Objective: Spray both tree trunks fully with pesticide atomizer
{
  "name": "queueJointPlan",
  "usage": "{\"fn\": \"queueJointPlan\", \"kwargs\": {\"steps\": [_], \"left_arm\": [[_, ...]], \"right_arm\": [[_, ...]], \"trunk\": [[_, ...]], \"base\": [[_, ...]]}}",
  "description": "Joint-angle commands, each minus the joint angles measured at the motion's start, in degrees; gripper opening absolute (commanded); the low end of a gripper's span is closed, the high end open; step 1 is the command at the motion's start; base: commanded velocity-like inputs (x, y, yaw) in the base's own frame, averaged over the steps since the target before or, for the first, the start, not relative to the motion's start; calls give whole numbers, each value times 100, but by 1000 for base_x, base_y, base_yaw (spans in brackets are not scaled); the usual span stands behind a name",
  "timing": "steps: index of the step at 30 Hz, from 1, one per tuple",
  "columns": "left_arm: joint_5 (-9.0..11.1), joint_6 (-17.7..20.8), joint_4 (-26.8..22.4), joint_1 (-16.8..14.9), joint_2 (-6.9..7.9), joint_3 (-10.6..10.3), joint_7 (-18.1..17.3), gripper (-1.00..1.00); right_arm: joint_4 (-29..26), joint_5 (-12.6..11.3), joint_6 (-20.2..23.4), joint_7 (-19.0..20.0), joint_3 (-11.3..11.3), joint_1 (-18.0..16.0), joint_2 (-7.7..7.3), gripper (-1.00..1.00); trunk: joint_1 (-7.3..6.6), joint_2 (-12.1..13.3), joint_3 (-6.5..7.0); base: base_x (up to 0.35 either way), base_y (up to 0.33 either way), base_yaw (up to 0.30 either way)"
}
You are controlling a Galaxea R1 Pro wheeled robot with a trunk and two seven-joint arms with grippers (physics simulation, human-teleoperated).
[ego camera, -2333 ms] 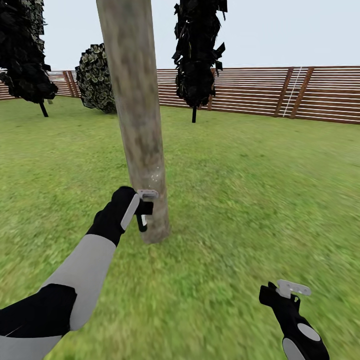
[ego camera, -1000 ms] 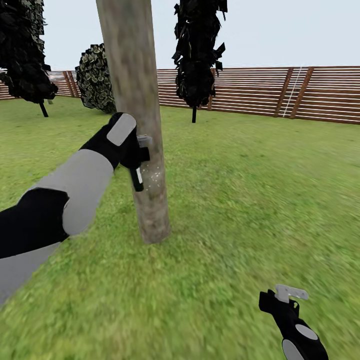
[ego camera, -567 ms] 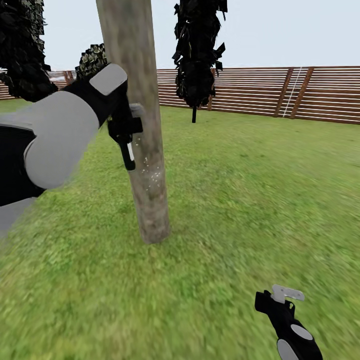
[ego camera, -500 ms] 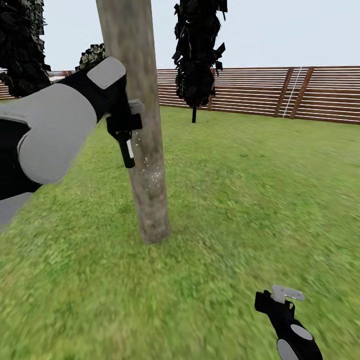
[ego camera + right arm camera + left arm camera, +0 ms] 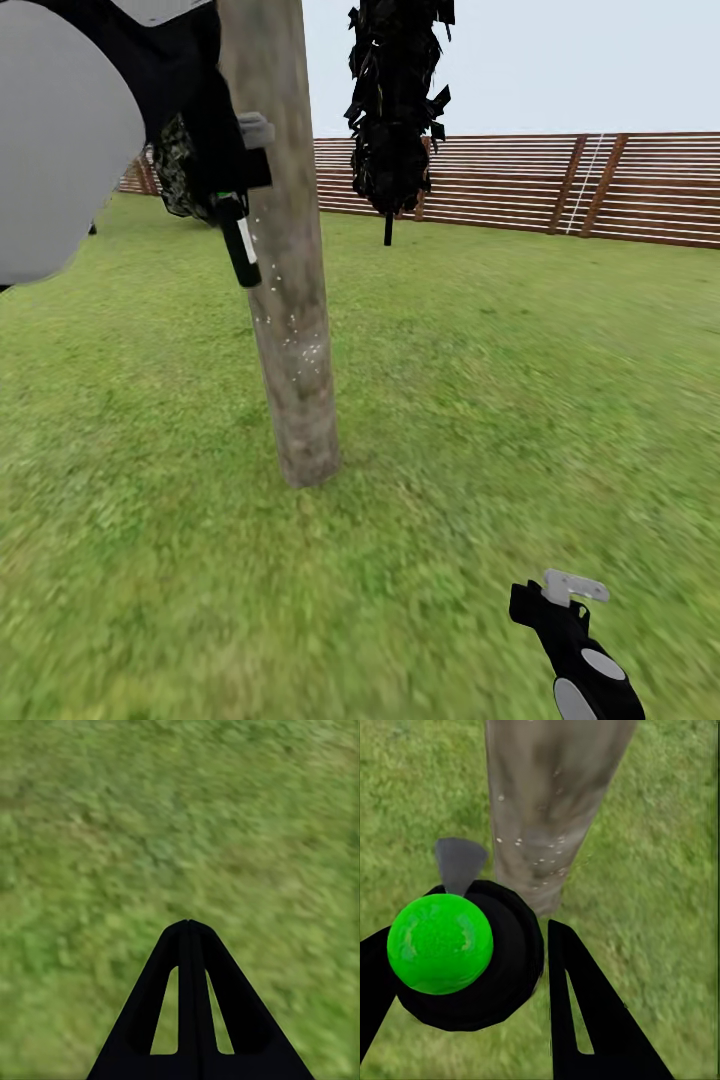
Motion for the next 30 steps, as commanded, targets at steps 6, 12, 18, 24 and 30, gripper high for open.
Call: {"fn": "queueJointPlan", "kwargs": {"steps": [6, 12, 18, 24, 30], "left_arm": [[315, 28, 2, -131, -21, -54, 226, -100], [333, 28, -1, -138, -43, -50, 239, -100], [308, 28, -21, 141, -92, -45, 245, -100], [280, 28, -70, 1040, -95, -54, 249, -100], [264, 28, -140, 1712, -88, -73, 271, -100]], "right_arm": [[-9, -22, 18, -45, 12, -5, -6, -100], [-9, -25, 26, -45, 12, -5, -6, -100], [-9, -28, 38, -45, 5, -5, -6, -100], [-24, -29, 67, -31, 13, -5, -13, -100], [-83, -23, 86, -27, 20, -5, -15, -100]], "trunk": [[0, -2, -6], [0, -2, -6], [0, -2, -6], [0, -2, -6], [0, -2, -6]], "base": [[0, 0, 0], [0, 0, 0], [0, 0, 0], [0, 0, 0], [0, 0, 53]]}}
